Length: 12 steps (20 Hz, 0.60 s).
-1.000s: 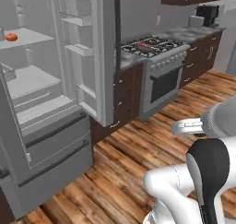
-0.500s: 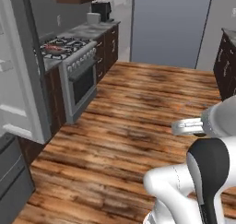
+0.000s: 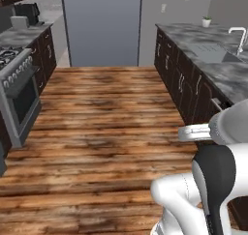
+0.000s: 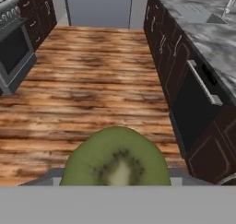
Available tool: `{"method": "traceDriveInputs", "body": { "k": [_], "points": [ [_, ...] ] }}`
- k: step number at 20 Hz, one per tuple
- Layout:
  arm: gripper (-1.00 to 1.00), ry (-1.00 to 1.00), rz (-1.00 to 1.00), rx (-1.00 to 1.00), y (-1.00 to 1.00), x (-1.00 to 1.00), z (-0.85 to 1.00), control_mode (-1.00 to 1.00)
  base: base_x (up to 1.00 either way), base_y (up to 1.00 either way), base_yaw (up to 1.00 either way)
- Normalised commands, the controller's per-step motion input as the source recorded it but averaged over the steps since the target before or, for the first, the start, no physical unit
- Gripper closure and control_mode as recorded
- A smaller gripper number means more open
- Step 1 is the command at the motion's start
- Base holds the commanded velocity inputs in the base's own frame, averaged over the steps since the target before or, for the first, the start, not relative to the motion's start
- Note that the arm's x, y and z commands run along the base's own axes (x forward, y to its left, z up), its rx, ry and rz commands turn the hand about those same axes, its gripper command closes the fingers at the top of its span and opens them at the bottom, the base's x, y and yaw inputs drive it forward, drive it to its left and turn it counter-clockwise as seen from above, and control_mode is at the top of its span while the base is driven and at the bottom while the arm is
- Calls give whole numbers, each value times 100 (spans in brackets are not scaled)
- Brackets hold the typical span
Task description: Place the cold items (squash and kiwi) from the fridge in one tupperware on the dining counter. Place the warm items (kebab skewer and hot dog) in the stove area in another tupperware.
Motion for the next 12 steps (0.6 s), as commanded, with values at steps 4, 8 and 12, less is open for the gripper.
{"method": "traceDriveInputs", "body": {
  "k": [4,8,12],
  "points": [
    [100,0,0,0,0,0,0,100,-54,-35,-34],
    [100,0,0,0,0,0,0,100,-99,-27,-21],
    [100,0,0,0,0,0,0,100,-100,-10,-16]
  ]
}}
